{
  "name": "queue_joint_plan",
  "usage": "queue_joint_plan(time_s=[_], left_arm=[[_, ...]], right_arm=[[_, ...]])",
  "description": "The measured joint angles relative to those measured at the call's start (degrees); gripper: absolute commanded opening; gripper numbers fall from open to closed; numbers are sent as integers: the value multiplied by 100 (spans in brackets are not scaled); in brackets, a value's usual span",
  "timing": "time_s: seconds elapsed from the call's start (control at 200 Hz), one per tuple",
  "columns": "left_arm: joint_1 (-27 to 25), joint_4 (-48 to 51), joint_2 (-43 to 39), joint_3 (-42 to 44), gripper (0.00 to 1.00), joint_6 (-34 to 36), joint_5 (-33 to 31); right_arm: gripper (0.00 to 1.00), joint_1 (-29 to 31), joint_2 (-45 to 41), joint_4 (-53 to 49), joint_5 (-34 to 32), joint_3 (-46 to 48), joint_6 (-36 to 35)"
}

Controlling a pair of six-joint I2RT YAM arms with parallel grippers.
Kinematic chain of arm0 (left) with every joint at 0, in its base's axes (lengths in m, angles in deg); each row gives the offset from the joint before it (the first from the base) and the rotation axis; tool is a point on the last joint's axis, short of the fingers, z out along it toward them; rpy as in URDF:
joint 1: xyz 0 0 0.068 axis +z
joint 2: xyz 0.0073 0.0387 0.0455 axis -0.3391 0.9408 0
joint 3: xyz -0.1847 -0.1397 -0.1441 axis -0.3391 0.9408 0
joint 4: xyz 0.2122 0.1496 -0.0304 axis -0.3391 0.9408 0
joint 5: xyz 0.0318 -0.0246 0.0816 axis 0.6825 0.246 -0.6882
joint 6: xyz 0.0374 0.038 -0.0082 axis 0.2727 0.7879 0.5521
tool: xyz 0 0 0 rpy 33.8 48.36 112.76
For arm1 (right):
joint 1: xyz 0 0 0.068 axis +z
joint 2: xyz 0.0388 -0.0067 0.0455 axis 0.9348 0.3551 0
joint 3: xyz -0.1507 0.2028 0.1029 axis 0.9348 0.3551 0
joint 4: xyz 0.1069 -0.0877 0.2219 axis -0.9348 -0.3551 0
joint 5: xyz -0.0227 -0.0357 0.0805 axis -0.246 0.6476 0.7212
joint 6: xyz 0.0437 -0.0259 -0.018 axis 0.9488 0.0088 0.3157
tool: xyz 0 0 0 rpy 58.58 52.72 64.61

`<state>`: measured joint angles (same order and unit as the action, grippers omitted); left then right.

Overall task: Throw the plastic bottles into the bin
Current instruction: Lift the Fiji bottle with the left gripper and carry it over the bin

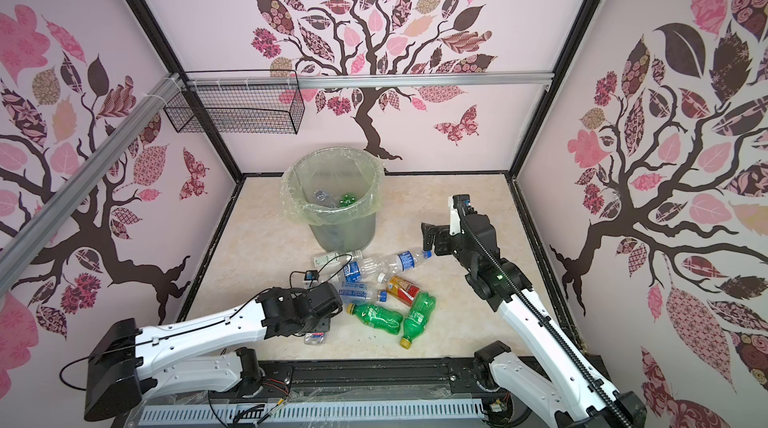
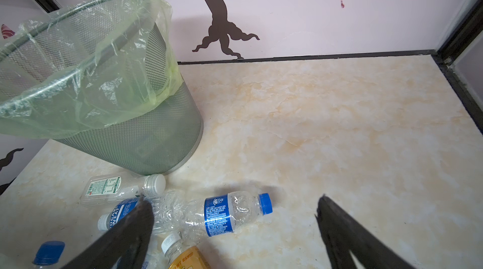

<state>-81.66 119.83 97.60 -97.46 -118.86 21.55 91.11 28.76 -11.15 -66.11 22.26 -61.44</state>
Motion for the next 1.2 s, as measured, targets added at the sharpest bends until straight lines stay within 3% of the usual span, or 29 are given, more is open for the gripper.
queue_joint_plan(time_s=[0.145, 0.33, 0.53, 0.79, 1.066, 1.201], left_arm=[[201, -94, -476, -404, 51, 529, -400], [1093, -319, -1296, -706, 51, 1279, -382], [2201, -483, -2197, -1095, 51, 2057, -52], [3480, -649, -2664, -1213, 52, 2789, 616], [3716, -1187, -2481, -1217, 48, 3045, 1504], [3718, -1318, -1657, -1853, 51, 3265, 1899]], right_arm=[[100, 0, 24, -11, 0, 33, 13], [100, 0, 33, -7, 9, 33, 13], [100, 0, 133, -7, 133, 33, 13], [100, 0, 181, -9, 267, 33, 9], [100, 0, 192, -15, 306, 33, 7], [100, 0, 192, -24, 341, 33, 4]])
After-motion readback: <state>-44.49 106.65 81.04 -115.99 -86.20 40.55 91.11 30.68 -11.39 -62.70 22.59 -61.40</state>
